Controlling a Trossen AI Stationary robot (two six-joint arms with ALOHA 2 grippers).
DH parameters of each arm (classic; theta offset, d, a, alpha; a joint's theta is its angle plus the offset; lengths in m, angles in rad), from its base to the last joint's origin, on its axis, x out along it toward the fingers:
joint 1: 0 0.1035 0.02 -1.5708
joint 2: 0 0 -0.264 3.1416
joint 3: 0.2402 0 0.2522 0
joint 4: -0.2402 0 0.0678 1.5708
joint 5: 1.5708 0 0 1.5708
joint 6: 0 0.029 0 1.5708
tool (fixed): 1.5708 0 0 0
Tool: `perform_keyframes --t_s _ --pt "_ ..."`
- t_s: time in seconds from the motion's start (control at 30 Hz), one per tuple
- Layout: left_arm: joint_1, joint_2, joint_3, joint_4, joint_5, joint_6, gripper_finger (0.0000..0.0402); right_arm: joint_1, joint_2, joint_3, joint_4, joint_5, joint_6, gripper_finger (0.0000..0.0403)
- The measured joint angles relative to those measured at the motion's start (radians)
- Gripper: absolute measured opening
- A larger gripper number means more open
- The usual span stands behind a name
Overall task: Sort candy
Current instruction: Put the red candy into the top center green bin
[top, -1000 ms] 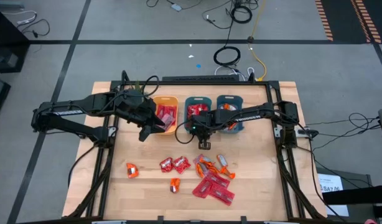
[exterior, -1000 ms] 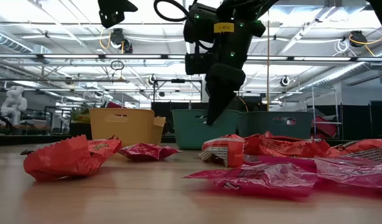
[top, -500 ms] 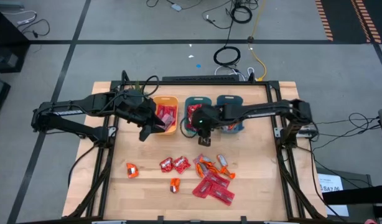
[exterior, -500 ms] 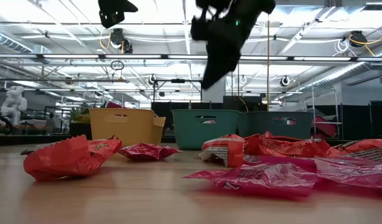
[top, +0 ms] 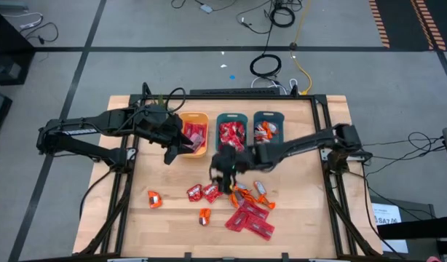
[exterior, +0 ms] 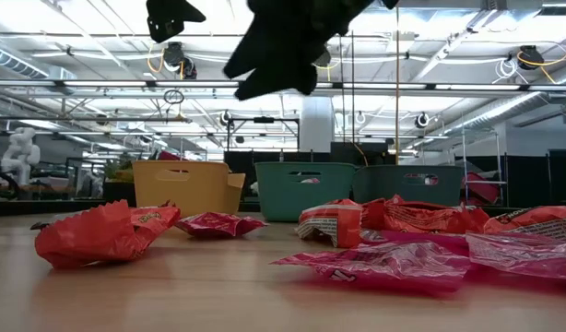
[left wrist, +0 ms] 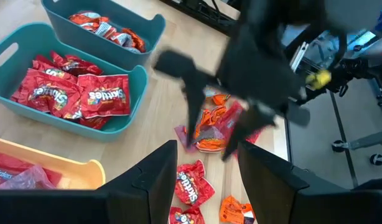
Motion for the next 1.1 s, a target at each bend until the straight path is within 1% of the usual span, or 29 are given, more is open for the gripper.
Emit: perform_keyframes --t_s 0.1,0.17,0.27,0.37,0.6,0.8,0.97,1.03,1.1 --pt "0.0 0.0 0.0 0.0 0.0 0.0 0.0179 0.036 0.058 0.0 0.019 0.004 -0.017 0.0243" --pt "0.0 0.0 0.0 0.0 0.0 0.0 0.0179 0.047 0.099 0.0 0.025 0.007 0.0 0.0251" --pt "0.0 0.0 0.0 -0.003 0.0 -0.001 0.0179 0.043 0.138 -0.001 0.082 -0.007 0.043 0.0258" --pt "0.0 0.0 0.0 -0.003 0.0 -0.001 0.0179 0.029 0.147 0.0 0.131 -0.022 0.023 0.0259" --pt "0.0 0.0 0.0 -0.004 -0.001 -0.002 0.0179 0.023 0.189 0.0 0.125 -0.025 0.011 0.0248" --pt "0.0 0.0 0.0 -0.006 -0.001 -0.002 0.0179 0.04 0.278 0.0 0.115 -0.026 0.011 0.0243" --pt "0.0 0.0 0.0 -0.007 -0.001 -0.002 0.0179 0.052 0.327 0.002 0.122 -0.012 0.01 0.0241" --pt "0.0 0.0 0.0 -0.006 -0.001 -0.002 0.0179 0.051 0.336 0.004 0.117 -0.013 0.011 0.0231" --pt "0.0 0.0 0.0 -0.006 -0.001 -0.002 0.0179 0.051 0.344 0.005 0.105 -0.009 0.011 0.0206"
